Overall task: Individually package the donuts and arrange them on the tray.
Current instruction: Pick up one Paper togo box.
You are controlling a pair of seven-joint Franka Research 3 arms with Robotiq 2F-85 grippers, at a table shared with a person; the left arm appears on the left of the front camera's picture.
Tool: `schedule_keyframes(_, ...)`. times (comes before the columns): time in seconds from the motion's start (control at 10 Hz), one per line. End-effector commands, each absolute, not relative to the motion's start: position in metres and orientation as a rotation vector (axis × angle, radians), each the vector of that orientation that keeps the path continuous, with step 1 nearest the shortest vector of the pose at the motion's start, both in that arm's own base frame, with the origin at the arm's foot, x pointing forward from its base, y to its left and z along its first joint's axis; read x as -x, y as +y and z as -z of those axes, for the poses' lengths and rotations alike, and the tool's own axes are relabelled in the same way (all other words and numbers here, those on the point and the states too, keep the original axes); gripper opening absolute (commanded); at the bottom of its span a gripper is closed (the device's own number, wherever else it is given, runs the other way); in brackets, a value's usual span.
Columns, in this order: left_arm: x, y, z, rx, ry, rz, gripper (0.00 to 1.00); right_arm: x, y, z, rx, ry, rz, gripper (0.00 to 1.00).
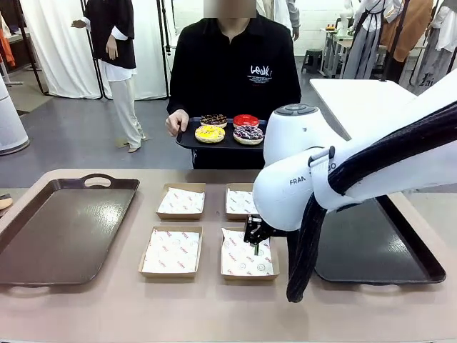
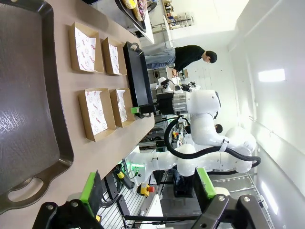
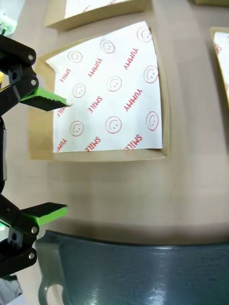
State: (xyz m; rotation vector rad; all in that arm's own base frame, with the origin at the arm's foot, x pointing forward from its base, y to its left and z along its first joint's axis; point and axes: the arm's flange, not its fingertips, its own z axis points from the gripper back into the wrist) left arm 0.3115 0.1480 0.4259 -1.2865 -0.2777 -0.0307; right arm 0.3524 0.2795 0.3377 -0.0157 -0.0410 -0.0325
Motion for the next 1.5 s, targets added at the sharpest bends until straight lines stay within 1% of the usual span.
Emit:
schedule_keyframes(0.0, -0.311, 0.150, -0.427, 1.298, -0.289, 0.042, 1.00, -0.363, 0.287, -0.325, 0.009, -0.090, 0.041, 1.00)
schedule_keyframes(0.3, -0.311, 0.150, -0.427, 1.298, -0.289, 0.042, 1.00, -0.367, 0.285, -0.313, -0.010, -0.099, -0.004, 1.00)
schedule_keyframes(0.4, -0.311, 0.150, -0.427, 1.298, -0.289, 0.042, 1.00, -0.366, 0.284, -0.314, -0.019, -0.117, -0.028, 0.50)
schedule_keyframes(0.5, -0.311, 0.150, -0.427, 1.298, -0.289, 0.042, 1.00, -0.366, 0.283, -0.314, -0.021, -0.119, -0.025, 0.41)
schedule_keyframes(0.6, -0.311, 0.150, -0.427, 1.298, -0.289, 0.042, 1.00, -0.366, 0.283, -0.314, -0.023, -0.122, -0.023, 0.00)
schedule_keyframes(0.8, -0.311, 0.150, -0.427, 1.298, -0.289, 0.042, 1.00, -0.366, 0.283, -0.316, -0.023, -0.130, -0.021, 0.00)
schedule_keyframes(0.9, -0.311, 0.150, -0.427, 1.298, -0.289, 0.042, 1.00, -0.366, 0.283, -0.316, -0.025, -0.134, -0.019, 0.13)
schedule_keyframes(1.0, -0.311, 0.150, -0.427, 1.298, -0.289, 0.042, 1.00, -0.367, 0.282, -0.318, -0.026, -0.139, -0.015, 0.03)
schedule_keyframes(1.1, -0.311, 0.150, -0.427, 1.298, -0.289, 0.042, 1.00, -0.367, 0.282, -0.318, -0.026, -0.143, -0.009, 0.00)
schedule_keyframes(1.4, -0.311, 0.150, -0.427, 1.298, -0.289, 0.042, 1.00, -0.367, 0.280, -0.324, -0.030, -0.155, 0.017, 0.00)
